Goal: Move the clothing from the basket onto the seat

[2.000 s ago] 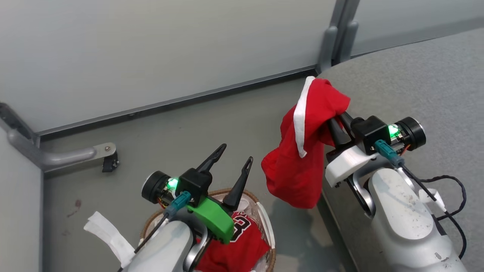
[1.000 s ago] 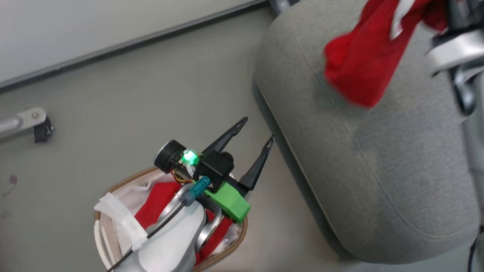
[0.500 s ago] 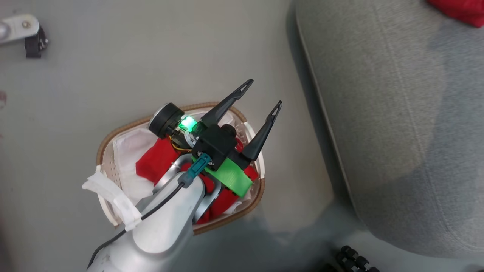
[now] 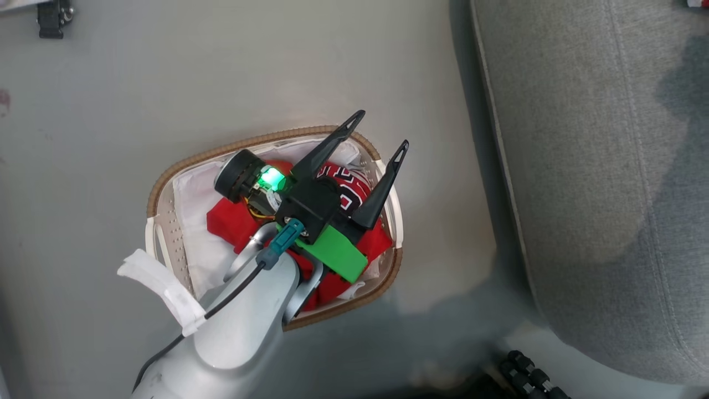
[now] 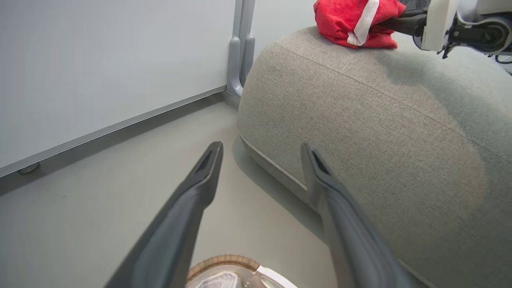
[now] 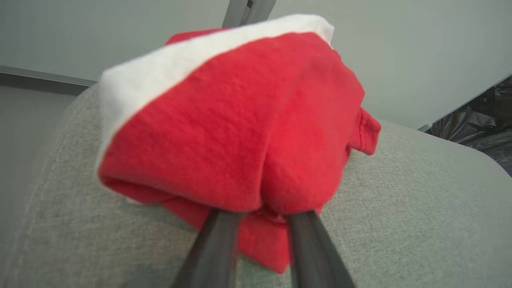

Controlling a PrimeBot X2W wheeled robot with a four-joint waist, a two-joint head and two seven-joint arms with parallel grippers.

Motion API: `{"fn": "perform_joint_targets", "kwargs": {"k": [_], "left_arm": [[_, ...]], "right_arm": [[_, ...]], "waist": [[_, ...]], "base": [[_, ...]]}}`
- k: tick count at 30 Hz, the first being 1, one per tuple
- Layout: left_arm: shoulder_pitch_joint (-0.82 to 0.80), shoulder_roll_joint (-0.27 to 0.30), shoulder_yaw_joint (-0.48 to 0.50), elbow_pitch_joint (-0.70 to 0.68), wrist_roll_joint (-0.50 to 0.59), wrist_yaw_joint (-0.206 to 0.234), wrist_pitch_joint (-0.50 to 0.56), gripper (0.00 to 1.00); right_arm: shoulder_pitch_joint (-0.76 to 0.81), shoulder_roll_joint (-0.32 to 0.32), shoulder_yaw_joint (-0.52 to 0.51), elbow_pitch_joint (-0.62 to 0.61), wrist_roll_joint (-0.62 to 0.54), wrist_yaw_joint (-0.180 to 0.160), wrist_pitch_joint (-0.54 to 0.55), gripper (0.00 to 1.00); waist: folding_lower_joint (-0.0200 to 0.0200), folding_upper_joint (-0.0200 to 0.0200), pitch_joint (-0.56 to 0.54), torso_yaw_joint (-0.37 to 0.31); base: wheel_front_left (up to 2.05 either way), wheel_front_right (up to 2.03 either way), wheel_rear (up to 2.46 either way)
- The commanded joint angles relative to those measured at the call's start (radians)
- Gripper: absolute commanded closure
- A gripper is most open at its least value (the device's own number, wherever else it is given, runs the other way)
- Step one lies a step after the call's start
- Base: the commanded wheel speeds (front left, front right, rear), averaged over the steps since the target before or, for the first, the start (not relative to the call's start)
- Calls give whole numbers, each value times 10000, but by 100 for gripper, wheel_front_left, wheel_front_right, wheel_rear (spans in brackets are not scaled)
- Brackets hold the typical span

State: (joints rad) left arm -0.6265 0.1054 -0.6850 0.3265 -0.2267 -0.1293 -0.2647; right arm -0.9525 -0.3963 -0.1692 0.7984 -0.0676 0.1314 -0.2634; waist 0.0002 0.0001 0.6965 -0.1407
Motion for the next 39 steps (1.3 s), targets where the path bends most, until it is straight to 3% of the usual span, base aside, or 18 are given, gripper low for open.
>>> {"fn": "perform_joint_targets", "kwargs": {"k": [1,11,17,22,30,39], "left_arm": [[121,-18,3,10,-20,-22,5,0],[819,13,997,-105,-148,-22,5,0],[1607,-157,1953,-204,-156,-21,5,0],[2328,-361,2918,-274,-247,48,7,0],[3728,-492,4512,-398,-371,136,5,0],[5179,-542,5752,-681,-117,210,7,0]], "right_arm": [[253,-38,20,-148,80,-14,-21,0],[1592,-428,939,-605,303,-14,-21,0],[1915,-445,1482,-997,529,-14,-21,0],[2082,65,1657,-1551,660,-14,-21,0],[3542,1462,1585,-2721,861,-12,-20,0],[5359,2954,1169,-3775,964,-12,-20,0]], "waist": [[-2,-1,-306,-158],[-2,-1,-1920,-328],[-2,-1,-3346,-52],[-2,-1,-4370,352],[-2,-1,-5597,1077],[-2,-1,-6076,1447]], "base": [[0,0,0],[0,0,0],[0,0,0],[0,0,0],[0,0,0],[0,0,0]]}}
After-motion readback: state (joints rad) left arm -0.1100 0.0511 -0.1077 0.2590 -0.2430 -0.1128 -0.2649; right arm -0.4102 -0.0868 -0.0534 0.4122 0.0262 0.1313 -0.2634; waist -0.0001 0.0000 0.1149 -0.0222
